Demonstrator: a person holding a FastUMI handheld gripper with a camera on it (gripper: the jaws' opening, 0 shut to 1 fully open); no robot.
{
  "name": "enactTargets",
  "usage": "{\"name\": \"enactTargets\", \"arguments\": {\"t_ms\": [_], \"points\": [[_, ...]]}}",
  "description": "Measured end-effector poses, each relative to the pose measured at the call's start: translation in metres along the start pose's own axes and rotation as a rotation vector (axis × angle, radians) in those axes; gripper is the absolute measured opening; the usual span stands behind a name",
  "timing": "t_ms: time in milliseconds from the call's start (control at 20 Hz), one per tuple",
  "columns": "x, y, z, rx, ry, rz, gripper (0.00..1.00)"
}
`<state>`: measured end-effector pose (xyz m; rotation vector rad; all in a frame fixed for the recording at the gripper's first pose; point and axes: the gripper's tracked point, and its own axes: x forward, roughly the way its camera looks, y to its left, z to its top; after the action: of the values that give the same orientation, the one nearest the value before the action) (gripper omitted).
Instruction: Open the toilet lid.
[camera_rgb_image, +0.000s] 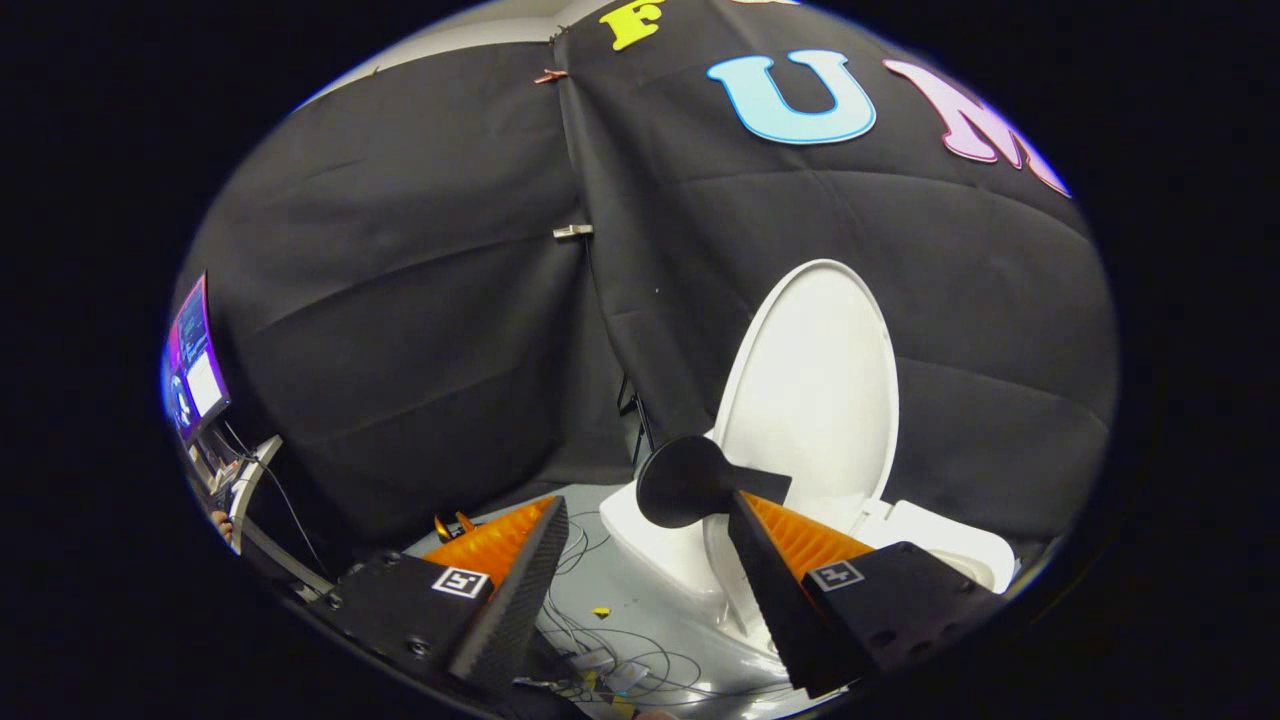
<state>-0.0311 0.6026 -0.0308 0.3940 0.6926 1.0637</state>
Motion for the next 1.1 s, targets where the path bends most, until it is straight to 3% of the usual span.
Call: {"name": "enactTargets", "arguments": {"t_ms": [300,550,800,1100], "points": [[-0.013,-0.01,0.009,0.005,-0.056,-0.016,0.99],[-0.043,-0.027,0.033,-0.064,-0.204,-0.061,0.99],[-0.1,-0.07,0.064,-0.162,-0.369,-0.214,0.99],[-0.198,-0.139,0.084,-0.171,-0.518,-0.404,0.99]]}}
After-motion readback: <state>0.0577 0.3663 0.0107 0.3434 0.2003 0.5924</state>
